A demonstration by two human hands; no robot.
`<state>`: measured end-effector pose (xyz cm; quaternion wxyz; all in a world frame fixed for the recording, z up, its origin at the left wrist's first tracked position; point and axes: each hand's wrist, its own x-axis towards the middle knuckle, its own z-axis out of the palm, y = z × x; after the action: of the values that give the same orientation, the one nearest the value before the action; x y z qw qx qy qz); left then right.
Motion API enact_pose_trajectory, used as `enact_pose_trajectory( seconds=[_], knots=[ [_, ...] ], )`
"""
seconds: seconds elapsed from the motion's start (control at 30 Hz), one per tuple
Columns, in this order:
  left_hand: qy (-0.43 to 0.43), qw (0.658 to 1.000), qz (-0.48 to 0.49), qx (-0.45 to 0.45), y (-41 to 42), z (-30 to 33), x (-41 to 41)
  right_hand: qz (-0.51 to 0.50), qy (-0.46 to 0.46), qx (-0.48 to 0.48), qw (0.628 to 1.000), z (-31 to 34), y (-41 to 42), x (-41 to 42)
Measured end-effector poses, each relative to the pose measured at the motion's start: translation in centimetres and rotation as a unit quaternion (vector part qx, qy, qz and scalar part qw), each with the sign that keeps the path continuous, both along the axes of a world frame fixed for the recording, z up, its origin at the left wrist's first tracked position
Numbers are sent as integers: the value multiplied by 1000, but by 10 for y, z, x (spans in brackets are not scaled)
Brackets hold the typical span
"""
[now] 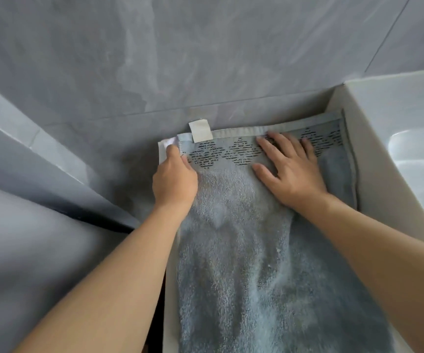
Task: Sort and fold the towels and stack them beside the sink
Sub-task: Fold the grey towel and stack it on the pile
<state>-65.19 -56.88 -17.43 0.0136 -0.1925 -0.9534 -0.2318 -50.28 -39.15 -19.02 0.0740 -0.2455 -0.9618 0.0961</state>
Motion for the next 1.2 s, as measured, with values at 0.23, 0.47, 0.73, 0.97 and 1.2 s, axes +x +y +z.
enact_pose_trajectory(
  seconds=[0.23,0.47,0.73,0.97,1.2],
  knots=[
    [-45,999,-15,6,1,5,-15,-13,37,41,998,-6,-5,1],
    [-83,996,10,41,-1,9,-7,-15,38,57,998,-7,-7,0],
    [79,993,-64,-58,1,-1,29,-17,45,71,996,-12,-5,-1],
    [-113,983,4,147,-15,26,34,-13,60,73,995,-13,-5,-1],
    [-264,938,93,205,-59,23,79,-7,59,71,996,-14,-3,-1]
  ],
)
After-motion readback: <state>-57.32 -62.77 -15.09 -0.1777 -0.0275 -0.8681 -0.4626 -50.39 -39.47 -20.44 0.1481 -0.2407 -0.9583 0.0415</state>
